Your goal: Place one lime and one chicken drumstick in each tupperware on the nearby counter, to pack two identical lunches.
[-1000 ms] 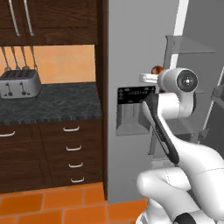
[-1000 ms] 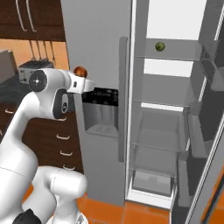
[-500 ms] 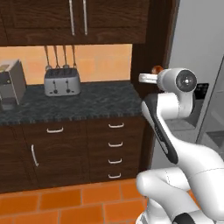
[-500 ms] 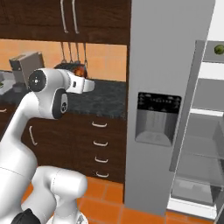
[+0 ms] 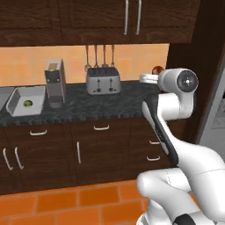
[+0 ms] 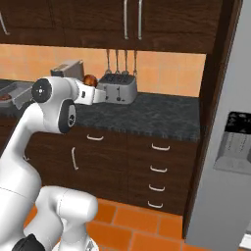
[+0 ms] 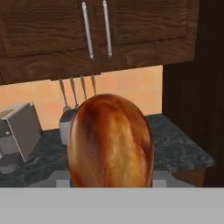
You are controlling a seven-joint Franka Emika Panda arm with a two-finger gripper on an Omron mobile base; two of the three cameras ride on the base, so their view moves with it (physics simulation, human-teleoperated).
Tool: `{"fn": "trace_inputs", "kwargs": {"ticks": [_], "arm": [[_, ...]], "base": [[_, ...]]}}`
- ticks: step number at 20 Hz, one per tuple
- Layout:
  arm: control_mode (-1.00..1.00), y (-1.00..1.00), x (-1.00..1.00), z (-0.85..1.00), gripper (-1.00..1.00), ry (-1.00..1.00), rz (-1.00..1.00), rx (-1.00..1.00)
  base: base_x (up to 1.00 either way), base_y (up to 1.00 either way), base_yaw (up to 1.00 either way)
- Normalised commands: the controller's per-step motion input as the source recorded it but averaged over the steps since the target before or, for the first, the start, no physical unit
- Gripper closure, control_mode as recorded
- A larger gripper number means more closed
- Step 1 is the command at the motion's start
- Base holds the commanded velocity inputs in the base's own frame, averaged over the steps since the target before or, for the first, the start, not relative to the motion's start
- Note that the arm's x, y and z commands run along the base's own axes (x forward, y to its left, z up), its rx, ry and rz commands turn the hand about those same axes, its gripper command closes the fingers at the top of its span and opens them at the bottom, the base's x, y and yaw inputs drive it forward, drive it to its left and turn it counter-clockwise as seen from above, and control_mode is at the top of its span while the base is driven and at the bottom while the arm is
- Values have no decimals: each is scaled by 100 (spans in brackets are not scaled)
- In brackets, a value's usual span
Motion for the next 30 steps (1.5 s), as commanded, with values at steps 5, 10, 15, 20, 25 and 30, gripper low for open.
{"fn": "trace_inputs", "kwargs": {"ticks": [5, 10, 15, 20, 25, 30], "arm": [[100, 0, 0, 0, 100, 0, 0, 0], [100, 0, 0, 0, 100, 0, 0, 0], [100, 0, 0, 0, 100, 0, 0, 0], [100, 0, 0, 0, 100, 0, 0, 0], [100, 0, 0, 0, 100, 0, 0, 0], [-100, -19, 10, -28, 100, 8, -3, 0]], "base": [[51, 100, 0], [54, 100, 0], [39, 100, 0], [55, 100, 0], [100, 79, 0], [46, 14, 0]]}}
